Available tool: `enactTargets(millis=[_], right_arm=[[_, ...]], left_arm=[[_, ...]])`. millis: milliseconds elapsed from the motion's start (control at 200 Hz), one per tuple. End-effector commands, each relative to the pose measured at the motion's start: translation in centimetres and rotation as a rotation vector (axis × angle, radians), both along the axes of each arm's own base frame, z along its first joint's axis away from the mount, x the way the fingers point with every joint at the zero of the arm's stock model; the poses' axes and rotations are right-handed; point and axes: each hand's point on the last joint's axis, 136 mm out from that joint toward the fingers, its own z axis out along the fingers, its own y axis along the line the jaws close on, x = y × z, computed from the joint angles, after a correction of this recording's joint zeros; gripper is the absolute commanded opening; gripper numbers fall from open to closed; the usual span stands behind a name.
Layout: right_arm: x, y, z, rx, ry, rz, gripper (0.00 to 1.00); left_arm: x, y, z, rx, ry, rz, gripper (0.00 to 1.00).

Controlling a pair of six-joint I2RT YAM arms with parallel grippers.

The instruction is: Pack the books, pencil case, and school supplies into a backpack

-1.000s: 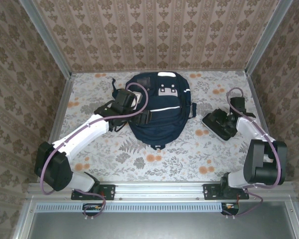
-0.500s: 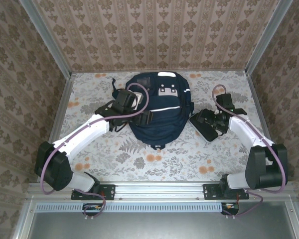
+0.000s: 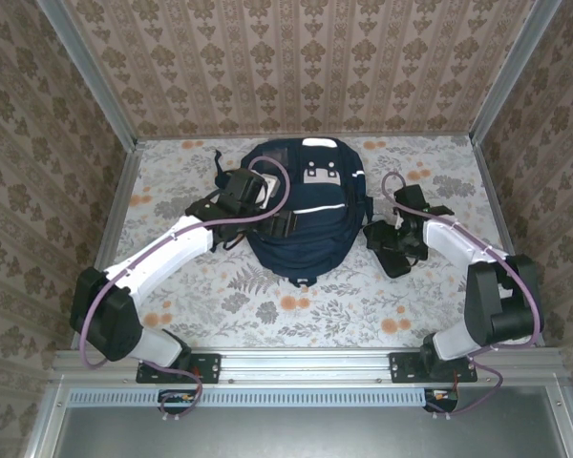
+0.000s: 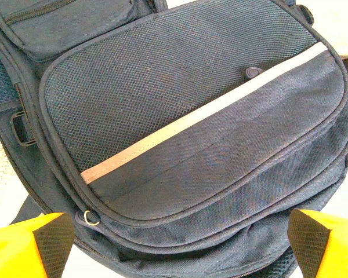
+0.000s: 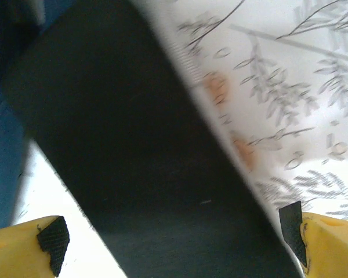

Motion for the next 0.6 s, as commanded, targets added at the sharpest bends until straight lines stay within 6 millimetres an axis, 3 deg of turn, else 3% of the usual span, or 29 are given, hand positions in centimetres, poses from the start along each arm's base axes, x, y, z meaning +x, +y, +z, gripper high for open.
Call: enactTargets(millis=[0,285,440,595], right_arm=[[-1.8,0.7,0.4,0.003,0.025,0.042,0.99],[-2.9,0.4,-1.1,-0.162,0.105,0.099,0.99],[-3.3,0.8,-1.9,-0.156,0.114,0.069,1.00],[-3.6,0.4,-2.3,-0.163,0.125,0.022,0.89]], left_arm=[[0.0,-0.9,0.8,0.001,-0.012,-0.042,0.98],[0.0,-2.2,0.3,0.053,-0.015,-0.119,0.95],[-0.4,-3.5,-0.4,0.132,-0.028,-0.201,0.91],[-1.0,-5.3,-1.4,0.208,-0.038,-0.333,0.82]])
